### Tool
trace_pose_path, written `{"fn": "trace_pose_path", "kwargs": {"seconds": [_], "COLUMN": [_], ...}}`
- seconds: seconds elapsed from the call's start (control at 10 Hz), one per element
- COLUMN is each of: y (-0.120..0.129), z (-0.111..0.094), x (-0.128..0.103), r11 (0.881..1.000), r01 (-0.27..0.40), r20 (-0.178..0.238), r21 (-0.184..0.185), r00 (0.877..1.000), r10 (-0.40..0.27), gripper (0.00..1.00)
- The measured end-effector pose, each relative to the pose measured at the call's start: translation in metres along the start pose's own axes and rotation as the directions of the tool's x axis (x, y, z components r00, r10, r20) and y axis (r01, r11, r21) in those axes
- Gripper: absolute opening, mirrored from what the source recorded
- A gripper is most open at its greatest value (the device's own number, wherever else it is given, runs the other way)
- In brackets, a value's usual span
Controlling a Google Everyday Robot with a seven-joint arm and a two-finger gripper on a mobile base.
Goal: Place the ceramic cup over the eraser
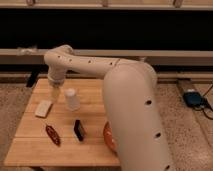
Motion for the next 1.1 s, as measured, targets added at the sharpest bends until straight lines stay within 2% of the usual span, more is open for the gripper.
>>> {"fn": "trace_pose_path", "kwargs": {"seconds": [0.2,0.3,0.8,1.1], "y": [0.006,0.007,0.003,-0.005], "z": [-0.005,-0.005,0.013,0.026], "x": [0.034,0.042,0.067,0.073], "r11": [0.999,0.998,0.993,0.992], "r01": [-0.049,-0.065,-0.117,-0.119], "r20": [-0.05,-0.061,-0.098,-0.119], "r21": [0.0,0.0,-0.02,-0.034], "r00": [0.998,0.996,0.989,0.986], "r10": [0.049,0.065,0.114,0.114], "gripper": [0.8,0.8,0.8,0.8]}}
